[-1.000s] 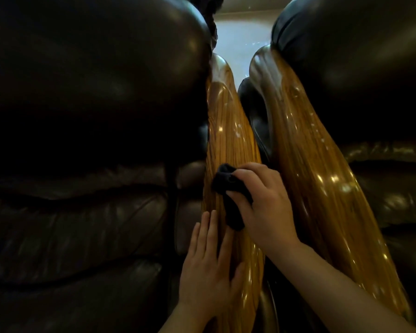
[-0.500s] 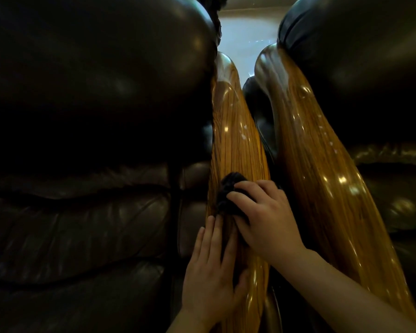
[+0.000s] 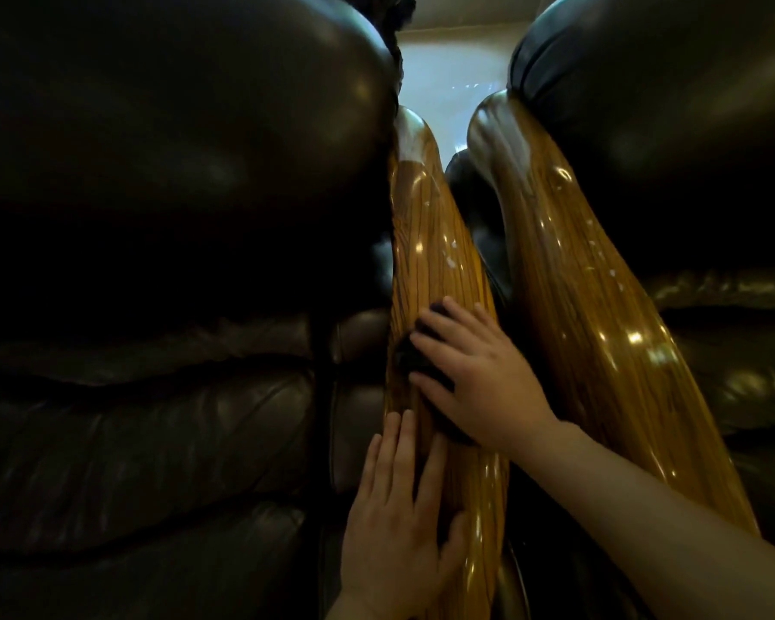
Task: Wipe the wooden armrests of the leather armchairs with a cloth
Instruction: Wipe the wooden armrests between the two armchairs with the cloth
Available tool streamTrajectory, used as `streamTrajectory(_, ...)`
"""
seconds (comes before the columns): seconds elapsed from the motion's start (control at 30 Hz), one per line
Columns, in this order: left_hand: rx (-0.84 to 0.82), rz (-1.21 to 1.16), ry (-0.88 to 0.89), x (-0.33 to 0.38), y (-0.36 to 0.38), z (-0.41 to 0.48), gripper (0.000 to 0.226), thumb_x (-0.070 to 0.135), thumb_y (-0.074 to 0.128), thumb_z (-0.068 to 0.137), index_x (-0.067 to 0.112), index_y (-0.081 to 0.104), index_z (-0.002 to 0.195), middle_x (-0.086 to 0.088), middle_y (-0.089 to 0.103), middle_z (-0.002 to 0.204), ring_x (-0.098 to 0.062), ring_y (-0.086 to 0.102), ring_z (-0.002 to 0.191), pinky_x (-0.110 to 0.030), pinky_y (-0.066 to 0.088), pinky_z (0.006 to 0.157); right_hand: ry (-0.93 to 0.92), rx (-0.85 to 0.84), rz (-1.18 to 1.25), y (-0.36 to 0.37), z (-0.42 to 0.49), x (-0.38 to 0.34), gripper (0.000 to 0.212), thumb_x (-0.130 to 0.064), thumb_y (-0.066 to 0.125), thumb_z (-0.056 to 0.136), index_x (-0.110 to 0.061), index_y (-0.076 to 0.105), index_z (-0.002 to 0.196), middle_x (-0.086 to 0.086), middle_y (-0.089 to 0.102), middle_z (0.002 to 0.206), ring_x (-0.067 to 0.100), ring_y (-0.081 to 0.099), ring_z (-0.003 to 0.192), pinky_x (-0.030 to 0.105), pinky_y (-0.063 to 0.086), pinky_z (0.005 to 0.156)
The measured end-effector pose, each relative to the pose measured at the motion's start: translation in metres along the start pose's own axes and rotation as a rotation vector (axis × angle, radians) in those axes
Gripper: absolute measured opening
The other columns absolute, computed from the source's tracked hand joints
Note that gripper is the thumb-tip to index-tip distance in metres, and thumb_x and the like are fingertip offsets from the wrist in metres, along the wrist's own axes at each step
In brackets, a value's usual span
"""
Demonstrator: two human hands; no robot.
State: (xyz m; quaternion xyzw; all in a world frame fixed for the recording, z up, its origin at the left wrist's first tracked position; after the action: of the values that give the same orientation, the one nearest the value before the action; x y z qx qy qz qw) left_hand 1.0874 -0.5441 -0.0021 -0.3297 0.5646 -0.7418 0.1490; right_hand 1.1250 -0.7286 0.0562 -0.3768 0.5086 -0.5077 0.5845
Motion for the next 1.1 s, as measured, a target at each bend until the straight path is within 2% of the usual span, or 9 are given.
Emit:
streamTrajectory(0.1, 0.011, 0.051, -0.002, 0.000, -0.001, 0.001, 0.073, 0.058, 0.039, 0.093, 0.018, 0.027, 0.153, -0.014, 0.015, 0.162, -0.031, 0.012, 0.150, -0.046, 0.016, 0.117, 0.341, 0.154, 0.105, -0.004, 0.012, -0.001, 0.050, -0.042, 0.049, 0.095, -0.022, 0.049, 0.141, 0.002, 0.037, 0.158, 0.021, 0.018, 0.152, 0.046, 0.018, 0.123)
streamTrajectory(0.23, 0.031, 0.031, 0.016, 0.000, -0.003, 0.005, 0.072, 0.054, 0.050, 0.085, 0.019, 0.037, 0.146, -0.015, 0.026, 0.158, -0.031, 0.022, 0.147, -0.048, 0.027, 0.110, 0.312, 0.177, 0.218, 0.018, -0.021, -0.024, 0.055, -0.042, 0.054, 0.093, -0.025, 0.043, 0.144, -0.004, 0.025, 0.162, 0.016, 0.007, 0.154, 0.040, 0.018, 0.120)
streamTrajectory(0.37, 0.069, -0.062, -0.055, -0.002, -0.010, 0.025, 0.061, 0.044, 0.050, 0.086, 0.021, 0.040, 0.141, -0.008, 0.027, 0.157, -0.023, 0.018, 0.148, -0.047, 0.031, 0.114, 0.650, 0.262, 0.454, 0.009, 0.013, -0.009, 0.062, -0.042, 0.059, 0.093, -0.024, 0.038, 0.149, -0.003, 0.020, 0.164, 0.018, 0.014, 0.152, 0.039, 0.024, 0.119)
streamTrajectory(0.5, 0.136, -0.128, -0.136, -0.006, -0.024, 0.079, 0.044, 0.041, 0.040, 0.092, 0.023, 0.042, 0.132, -0.004, 0.021, 0.159, -0.012, 0.001, 0.150, -0.042, 0.024, 0.116, 0.558, 0.283, 0.492, 0.011, -0.013, -0.012, 0.063, -0.047, 0.052, 0.093, -0.030, 0.033, 0.151, -0.012, 0.017, 0.164, 0.011, 0.015, 0.151, 0.033, 0.024, 0.117)
streamTrajectory(0.63, 0.160, -0.119, -0.149, -0.008, -0.021, 0.103, 0.056, 0.042, 0.040, 0.092, 0.022, 0.033, 0.145, -0.001, 0.018, 0.160, -0.004, -0.012, 0.147, -0.039, 0.015, 0.116, 0.545, 0.252, 0.598, 0.011, -0.028, 0.006, 0.062, -0.051, 0.051, 0.091, -0.038, 0.033, 0.148, -0.021, 0.020, 0.161, 0.000, 0.021, 0.145, 0.016, 0.022, 0.108)
streamTrajectory(0.8, 0.090, 0.035, -0.138, -0.010, -0.014, 0.104, 0.065, 0.052, 0.035, 0.095, 0.020, 0.027, 0.150, -0.005, 0.016, 0.162, -0.013, -0.003, 0.150, -0.038, 0.010, 0.118, 0.620, 0.254, 0.662, -0.002, 0.054, 0.030, 0.056, -0.035, 0.061, 0.095, -0.024, 0.043, 0.147, -0.005, 0.032, 0.160, 0.013, 0.030, 0.146, 0.032, 0.029, 0.115)
streamTrajectory(0.9, 0.051, 0.015, -0.134, -0.008, -0.016, 0.102, 0.064, 0.050, 0.036, 0.094, 0.020, 0.026, 0.150, -0.004, 0.016, 0.162, -0.016, 0.003, 0.151, -0.041, 0.016, 0.119, 0.643, 0.260, 0.759, 0.000, 0.022, 0.023, 0.056, -0.040, 0.057, 0.093, -0.035, 0.041, 0.147, -0.015, 0.028, 0.160, 0.007, 0.028, 0.145, 0.036, 0.032, 0.116)
streamTrajectory(1.0, 0.052, -0.070, -0.133, -0.008, -0.023, 0.108, 0.060, 0.047, 0.039, 0.092, 0.021, 0.031, 0.145, -0.003, 0.020, 0.160, -0.019, 0.006, 0.150, -0.045, 0.027, 0.116, 0.664, 0.238, 0.788, 0.002, -0.023, 0.013, 0.060, -0.047, 0.057, 0.089, -0.047, 0.034, 0.144, -0.024, 0.025, 0.158, -0.001, 0.026, 0.141, 0.033, 0.033, 0.114)
streamTrajectory(1.1, 0.091, -0.140, -0.200, -0.010, -0.031, 0.141, 0.057, 0.052, 0.028, 0.093, 0.028, 0.026, 0.145, 0.001, 0.015, 0.159, -0.017, 0.007, 0.149, -0.042, 0.028, 0.115, 0.723, 0.221, 0.880, 0.003, 0.009, 0.034, 0.054, -0.035, 0.061, 0.094, -0.037, 0.043, 0.144, -0.011, 0.041, 0.153, 0.010, 0.039, 0.139, 0.040, 0.039, 0.113)
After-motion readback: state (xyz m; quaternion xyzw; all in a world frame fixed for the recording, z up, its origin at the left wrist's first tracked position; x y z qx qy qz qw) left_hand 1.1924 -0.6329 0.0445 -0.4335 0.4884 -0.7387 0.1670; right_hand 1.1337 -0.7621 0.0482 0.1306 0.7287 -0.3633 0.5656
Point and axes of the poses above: each hand's wrist, its own z-axis towards the middle knuckle, its own y-axis out of the palm, x = y × z, the point moved 1 cm from there along z, towards the middle knuckle
